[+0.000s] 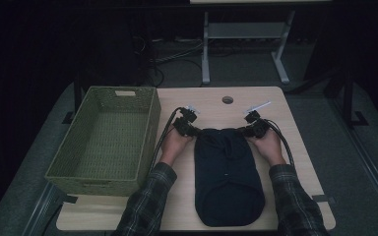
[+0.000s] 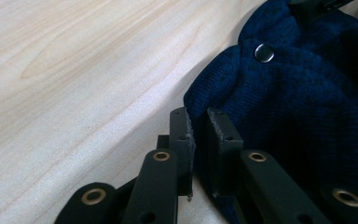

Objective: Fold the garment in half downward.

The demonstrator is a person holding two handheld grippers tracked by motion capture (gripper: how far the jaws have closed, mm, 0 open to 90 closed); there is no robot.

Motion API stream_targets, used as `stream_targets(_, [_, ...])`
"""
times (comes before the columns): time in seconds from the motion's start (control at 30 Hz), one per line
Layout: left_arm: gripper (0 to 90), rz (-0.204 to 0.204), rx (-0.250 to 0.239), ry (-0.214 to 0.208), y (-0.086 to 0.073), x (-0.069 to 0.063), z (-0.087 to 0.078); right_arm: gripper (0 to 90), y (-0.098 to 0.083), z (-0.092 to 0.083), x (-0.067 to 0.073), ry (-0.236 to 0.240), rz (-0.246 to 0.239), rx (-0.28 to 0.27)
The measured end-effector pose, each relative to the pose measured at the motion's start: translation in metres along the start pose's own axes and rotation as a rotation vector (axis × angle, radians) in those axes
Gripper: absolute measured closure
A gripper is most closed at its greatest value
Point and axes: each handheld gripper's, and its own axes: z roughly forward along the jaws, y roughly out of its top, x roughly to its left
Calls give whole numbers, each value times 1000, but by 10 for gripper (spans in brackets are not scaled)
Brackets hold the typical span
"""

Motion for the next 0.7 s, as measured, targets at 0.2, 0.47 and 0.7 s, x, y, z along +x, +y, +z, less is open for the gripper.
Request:
stream_targets(0.2, [824, -8, -50, 7, 3, -2, -8, 794, 5, -9, 3, -25, -27, -13])
stream_targets(0.47, [823, -4, -87, 3, 9, -7, -20, 790, 7, -25, 4, -23, -35, -43])
stream_targets(0.7, [824, -2, -109, -6, 16, -10, -35, 791, 10, -38, 9, -29, -45, -68])
